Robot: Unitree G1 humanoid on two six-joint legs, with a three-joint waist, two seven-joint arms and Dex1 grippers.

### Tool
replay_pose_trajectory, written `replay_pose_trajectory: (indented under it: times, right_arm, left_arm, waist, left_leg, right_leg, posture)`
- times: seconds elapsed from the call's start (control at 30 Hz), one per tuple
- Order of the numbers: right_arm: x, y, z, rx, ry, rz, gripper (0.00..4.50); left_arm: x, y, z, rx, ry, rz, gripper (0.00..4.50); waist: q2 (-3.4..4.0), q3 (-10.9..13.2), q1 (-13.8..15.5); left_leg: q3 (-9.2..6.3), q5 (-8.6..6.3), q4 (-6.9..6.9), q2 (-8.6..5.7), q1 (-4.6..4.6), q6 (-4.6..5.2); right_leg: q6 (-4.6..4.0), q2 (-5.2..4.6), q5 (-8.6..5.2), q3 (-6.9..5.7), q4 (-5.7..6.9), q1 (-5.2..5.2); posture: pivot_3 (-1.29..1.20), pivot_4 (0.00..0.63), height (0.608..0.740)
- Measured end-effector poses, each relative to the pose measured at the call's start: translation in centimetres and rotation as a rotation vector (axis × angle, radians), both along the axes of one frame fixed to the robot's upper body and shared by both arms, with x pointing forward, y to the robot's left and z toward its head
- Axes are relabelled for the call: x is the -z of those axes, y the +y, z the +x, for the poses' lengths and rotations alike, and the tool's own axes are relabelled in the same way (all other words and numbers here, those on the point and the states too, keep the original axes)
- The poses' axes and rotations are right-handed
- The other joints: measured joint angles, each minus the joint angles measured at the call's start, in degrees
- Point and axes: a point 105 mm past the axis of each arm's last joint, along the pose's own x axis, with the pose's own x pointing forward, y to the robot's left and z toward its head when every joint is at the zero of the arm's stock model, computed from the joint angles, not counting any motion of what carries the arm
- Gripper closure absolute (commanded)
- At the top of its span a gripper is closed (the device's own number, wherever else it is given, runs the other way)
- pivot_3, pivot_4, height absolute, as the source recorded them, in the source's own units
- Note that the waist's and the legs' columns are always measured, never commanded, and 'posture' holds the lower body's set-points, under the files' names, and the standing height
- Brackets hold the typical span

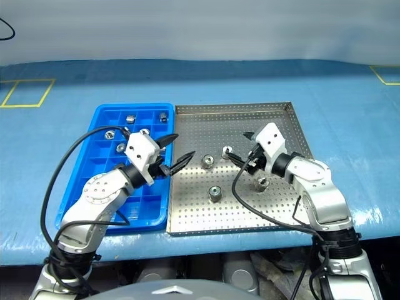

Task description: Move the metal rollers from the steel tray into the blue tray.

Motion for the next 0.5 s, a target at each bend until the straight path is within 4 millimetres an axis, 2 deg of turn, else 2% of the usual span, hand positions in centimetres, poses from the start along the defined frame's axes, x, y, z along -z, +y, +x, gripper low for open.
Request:
replay_pose_trajectory:
  times: [0.3,0.5]
  right_arm:
    - [0.4,0.0,0.1,0.022,-0.008,-0.003,0.31]
    - [0.5,0.1,-0.1,0.01,-0.003,-0.005,0.31]
  left_arm:
    - [-0.3,-0.5,-0.1,0.019,0.012,-0.059,1.04]
    - [0.3,-0.1,1.0,-0.019,0.037,-0.067,1.04]
  waist:
    - [0.0,0.0,0.0]
    - [0.0,0.0,0.0]
  left_leg:
    - [0.0,0.0,0.0,0.0,0.0,0.0]
    - [0.01,0.0,0.02,-0.01,0.0,0.0]
  right_leg:
    - [0.0,-0.02,0.0,0.0,0.0,0.0]
    - [0.0,0.03,0.0,0.0,0.01,0.0]
  posture:
    - [-0.13,0.15,0.74]
    - [-0.13,0.15,0.74]
